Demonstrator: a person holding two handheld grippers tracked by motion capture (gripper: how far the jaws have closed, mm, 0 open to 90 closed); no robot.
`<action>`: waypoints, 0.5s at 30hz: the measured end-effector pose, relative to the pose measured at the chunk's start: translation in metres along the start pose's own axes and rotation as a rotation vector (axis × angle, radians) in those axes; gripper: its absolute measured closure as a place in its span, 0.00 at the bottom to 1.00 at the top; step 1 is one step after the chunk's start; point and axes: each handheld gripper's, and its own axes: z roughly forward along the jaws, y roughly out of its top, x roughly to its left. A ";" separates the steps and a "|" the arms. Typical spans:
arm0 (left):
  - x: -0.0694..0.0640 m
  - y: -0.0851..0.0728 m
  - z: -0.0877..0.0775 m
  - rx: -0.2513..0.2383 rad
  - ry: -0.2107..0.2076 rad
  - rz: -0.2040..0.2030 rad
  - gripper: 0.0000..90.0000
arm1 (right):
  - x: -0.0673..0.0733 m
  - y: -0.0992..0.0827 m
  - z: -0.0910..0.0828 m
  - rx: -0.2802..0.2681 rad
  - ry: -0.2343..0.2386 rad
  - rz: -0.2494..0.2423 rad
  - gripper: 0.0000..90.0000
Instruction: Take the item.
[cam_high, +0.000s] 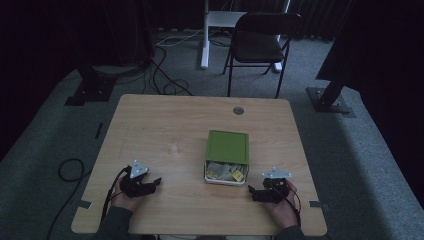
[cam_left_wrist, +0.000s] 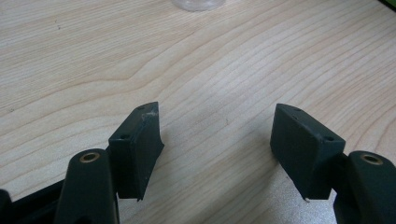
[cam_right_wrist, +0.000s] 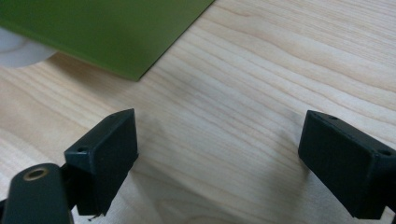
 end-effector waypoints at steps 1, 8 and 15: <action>0.000 0.000 0.000 0.000 0.000 0.000 0.38 | 0.000 0.000 -0.001 0.000 0.003 0.000 0.15; 0.000 0.000 0.000 0.000 0.000 0.000 0.38 | 0.004 -0.001 -0.009 -0.034 0.037 -0.013 0.26; 0.000 0.000 0.000 0.000 0.001 0.000 0.38 | 0.008 0.001 -0.019 -0.057 0.049 -0.024 0.33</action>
